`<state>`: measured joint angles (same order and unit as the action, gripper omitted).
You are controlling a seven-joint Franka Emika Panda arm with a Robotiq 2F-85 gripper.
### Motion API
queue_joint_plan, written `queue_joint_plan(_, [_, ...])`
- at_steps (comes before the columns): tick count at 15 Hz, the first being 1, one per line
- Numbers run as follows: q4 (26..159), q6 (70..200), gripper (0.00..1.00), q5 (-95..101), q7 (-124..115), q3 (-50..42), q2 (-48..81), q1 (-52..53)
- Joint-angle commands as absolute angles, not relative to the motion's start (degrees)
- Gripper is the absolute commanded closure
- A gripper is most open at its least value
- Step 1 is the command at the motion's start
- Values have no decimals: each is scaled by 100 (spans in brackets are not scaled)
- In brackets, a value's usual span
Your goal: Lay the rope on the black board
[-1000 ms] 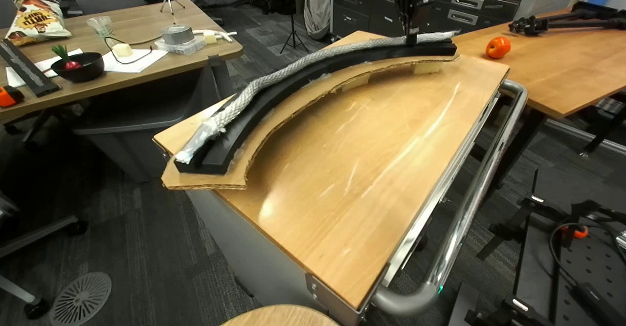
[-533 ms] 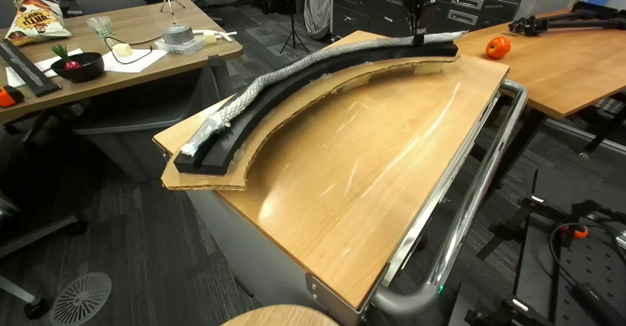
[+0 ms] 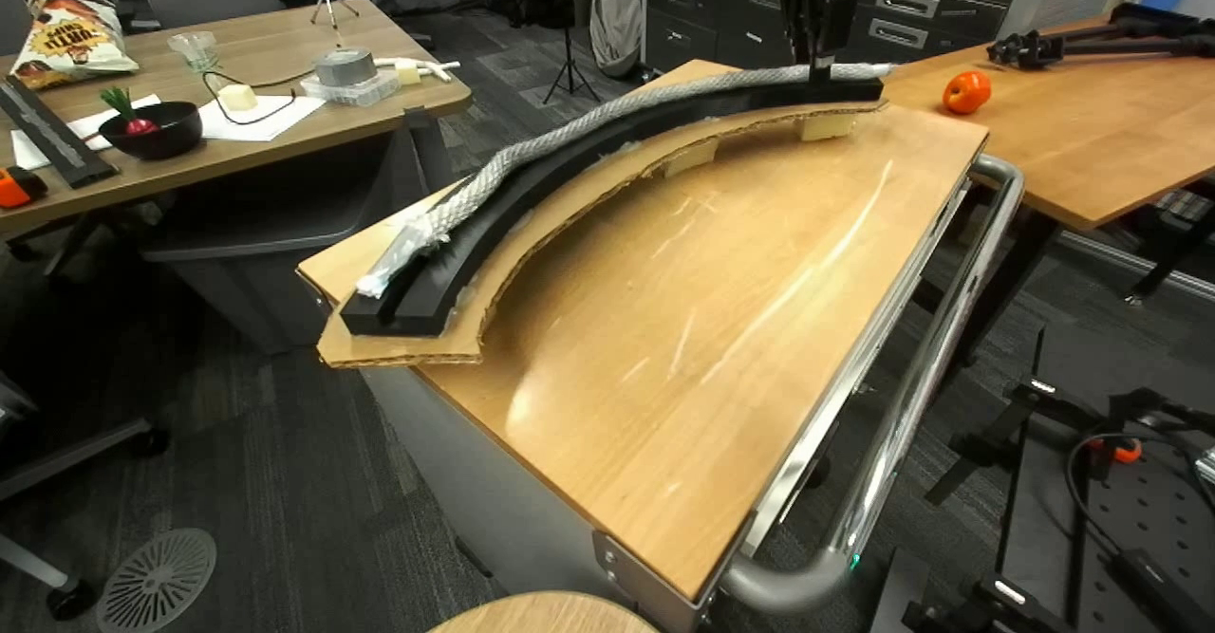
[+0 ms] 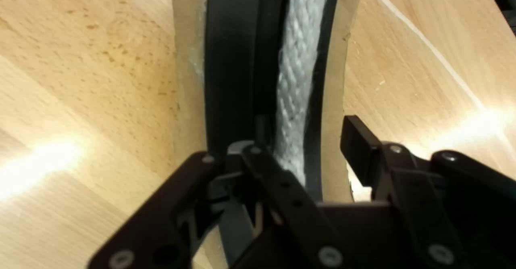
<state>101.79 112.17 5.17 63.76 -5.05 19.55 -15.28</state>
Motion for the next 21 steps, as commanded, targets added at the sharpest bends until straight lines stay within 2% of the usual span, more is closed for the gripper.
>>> queue_joint_plan(1, [10523,11844,17,236,6757,-401,1497,-1538])
queue_joint_plan(4, [10692,12217,0,306,7120,-358,1023,-1435])
queue_joint_plan(8, [11105,12869,0,389,7647,-399,353,-1259])
queue_joint_plan(15, [11955,13881,0,-666,8904,-605,-272,-1172])
queue_joint_plan(16, [11945,13870,0,-1219,9208,-613,-253,-1141])
queue_joint_plan(17, [11673,13630,0,-630,8714,-644,-13,-1137])
queue_joint_plan(21, [11758,13676,0,-1035,9014,-653,-57,-1115])
